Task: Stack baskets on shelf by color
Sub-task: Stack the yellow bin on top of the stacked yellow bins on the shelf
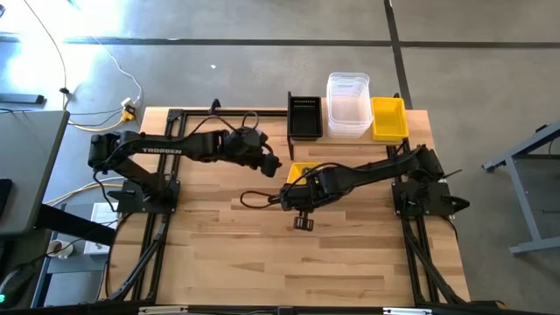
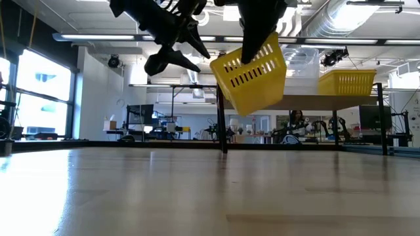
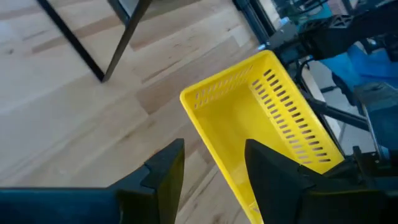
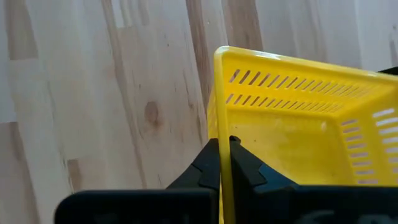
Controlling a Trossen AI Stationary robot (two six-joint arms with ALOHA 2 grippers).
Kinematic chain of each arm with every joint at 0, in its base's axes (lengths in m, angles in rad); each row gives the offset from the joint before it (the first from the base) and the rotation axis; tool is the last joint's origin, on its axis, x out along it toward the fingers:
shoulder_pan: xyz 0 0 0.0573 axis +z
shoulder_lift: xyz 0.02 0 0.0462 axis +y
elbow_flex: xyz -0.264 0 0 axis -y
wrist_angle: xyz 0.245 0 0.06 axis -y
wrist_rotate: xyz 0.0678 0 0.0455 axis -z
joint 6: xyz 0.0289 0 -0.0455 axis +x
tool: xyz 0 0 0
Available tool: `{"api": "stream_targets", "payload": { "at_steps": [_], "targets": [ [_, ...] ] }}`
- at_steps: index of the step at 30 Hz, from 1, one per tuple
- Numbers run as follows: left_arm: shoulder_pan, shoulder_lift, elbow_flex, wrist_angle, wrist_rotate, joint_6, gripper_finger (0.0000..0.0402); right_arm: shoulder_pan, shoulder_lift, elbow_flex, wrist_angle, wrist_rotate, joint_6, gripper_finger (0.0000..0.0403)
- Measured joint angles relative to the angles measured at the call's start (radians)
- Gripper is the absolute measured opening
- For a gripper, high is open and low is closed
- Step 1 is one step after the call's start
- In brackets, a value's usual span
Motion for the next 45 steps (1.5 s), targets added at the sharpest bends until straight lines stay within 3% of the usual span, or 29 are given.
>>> {"api": "stream_targets", "payload": {
  "at_steps": [13, 21, 34, 39, 45],
  "targets": [
    [0.146, 0.000, 0.000, 0.035, 0.199, 0.158, 0.0159, 0.023, -0.111, 0.000, -0.068, -0.023, 0.091, 0.0000],
    [0.203, 0.000, 0.000, 0.040, 0.297, 0.247, 0.0159, 0.075, -0.161, 0.000, -0.139, 0.050, 0.182, 0.0000],
    [0.219, 0.000, 0.000, 0.040, 0.293, 0.323, 0.0158, 0.129, -0.275, 0.000, -0.297, 0.162, 0.303, 0.0000],
    [0.219, 0.000, 0.000, 0.040, 0.293, 0.323, 0.0158, 0.127, -0.360, 0.000, -0.348, 0.243, 0.316, 0.0000],
    [0.219, 0.000, 0.000, 0.043, 0.290, 0.323, 0.0158, 0.128, -0.492, 0.000, -0.378, 0.263, 0.320, 0.0000]
  ]
}}
